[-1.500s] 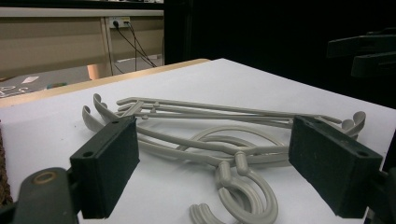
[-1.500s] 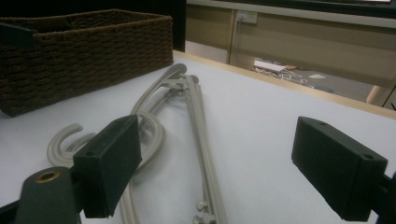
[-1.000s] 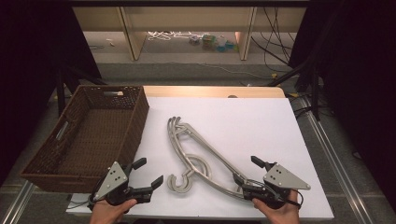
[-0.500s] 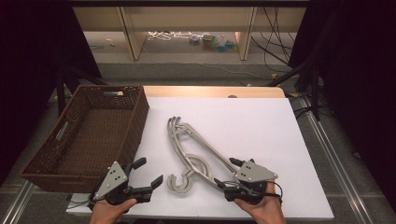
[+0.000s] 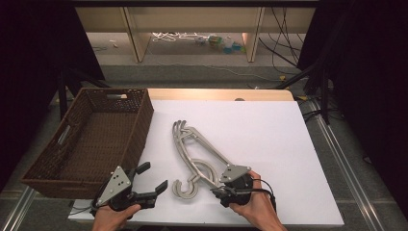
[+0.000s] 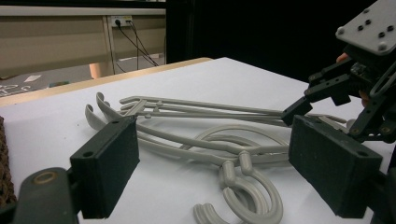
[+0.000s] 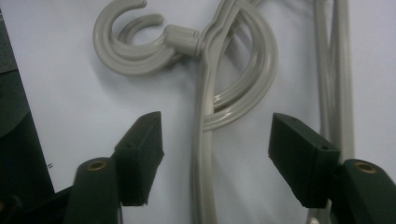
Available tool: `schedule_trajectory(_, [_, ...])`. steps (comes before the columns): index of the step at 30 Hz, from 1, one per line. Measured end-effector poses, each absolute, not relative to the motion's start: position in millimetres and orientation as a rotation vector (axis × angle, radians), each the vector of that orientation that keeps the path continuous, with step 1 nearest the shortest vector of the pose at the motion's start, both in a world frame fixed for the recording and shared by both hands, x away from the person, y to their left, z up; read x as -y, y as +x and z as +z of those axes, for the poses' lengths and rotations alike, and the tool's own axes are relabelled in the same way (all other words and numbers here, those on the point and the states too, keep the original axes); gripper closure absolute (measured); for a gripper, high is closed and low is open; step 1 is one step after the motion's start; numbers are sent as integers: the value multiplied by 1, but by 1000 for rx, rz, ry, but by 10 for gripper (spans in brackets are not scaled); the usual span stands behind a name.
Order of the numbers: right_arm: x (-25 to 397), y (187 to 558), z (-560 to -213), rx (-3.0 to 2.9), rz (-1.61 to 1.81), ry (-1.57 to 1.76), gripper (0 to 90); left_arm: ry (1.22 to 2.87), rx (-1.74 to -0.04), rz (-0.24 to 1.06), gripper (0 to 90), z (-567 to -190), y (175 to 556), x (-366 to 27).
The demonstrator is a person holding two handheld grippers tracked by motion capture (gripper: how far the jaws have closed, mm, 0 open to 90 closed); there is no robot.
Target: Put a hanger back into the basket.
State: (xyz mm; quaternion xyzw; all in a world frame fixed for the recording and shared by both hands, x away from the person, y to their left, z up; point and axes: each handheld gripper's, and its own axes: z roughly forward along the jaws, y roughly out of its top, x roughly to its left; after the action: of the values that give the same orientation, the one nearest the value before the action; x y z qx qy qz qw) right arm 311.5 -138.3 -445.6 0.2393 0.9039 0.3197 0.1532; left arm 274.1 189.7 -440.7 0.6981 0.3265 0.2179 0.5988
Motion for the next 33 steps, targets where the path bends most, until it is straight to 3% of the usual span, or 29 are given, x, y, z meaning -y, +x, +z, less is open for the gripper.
schedule_trajectory(23, [126,331,-459,-2761,789,737,716,1625,-749,503,161,-442,276,-189])
schedule_trajectory(33, [129,331,-451,-2773,779,699,770,1639,-762,505,161,-441,276,-189])
